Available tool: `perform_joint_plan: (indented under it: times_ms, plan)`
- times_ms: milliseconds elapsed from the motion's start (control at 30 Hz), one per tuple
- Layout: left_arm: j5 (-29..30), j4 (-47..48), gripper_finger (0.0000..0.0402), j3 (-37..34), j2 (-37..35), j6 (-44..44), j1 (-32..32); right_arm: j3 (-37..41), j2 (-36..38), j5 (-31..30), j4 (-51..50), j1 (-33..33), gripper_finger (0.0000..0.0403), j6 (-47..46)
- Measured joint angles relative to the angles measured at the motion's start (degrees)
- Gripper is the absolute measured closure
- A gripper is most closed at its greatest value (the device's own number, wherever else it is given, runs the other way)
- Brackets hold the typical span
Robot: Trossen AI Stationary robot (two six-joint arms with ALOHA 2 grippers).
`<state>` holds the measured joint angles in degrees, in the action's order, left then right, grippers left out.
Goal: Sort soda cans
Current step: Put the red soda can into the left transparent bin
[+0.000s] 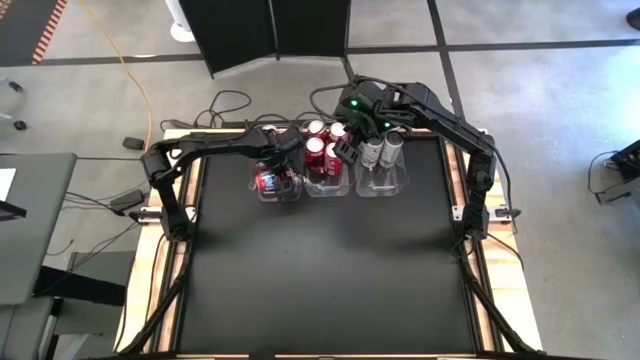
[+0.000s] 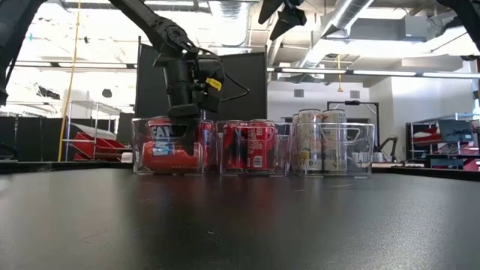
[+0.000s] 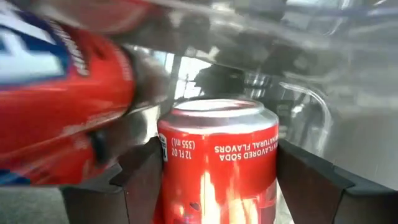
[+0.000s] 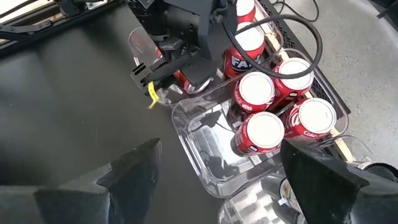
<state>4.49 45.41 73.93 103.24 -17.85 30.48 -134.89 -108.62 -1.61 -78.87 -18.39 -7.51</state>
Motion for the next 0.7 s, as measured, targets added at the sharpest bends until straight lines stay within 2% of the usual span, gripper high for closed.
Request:
perform_joint_plan:
  times_ms: [300,533,700]
  plan:
    - [1.49,11.10,0.0150,10.06,-5.33,0.46,0.00,0.00,0.00,0.00,0.16,-0.19,0.0058,0.04]
    - [2.32,23.23,0.0206,21.93,-6.11,2.63,-0.84,0.00,0.00,0.00,0.02,-0.20,0.0058,0.04]
    - [1.52,27.13,0.0262,30.07,-6.40,4.40,-2.51,0.00,0.00,0.00,-0.13,-0.23,0.0058,0.32]
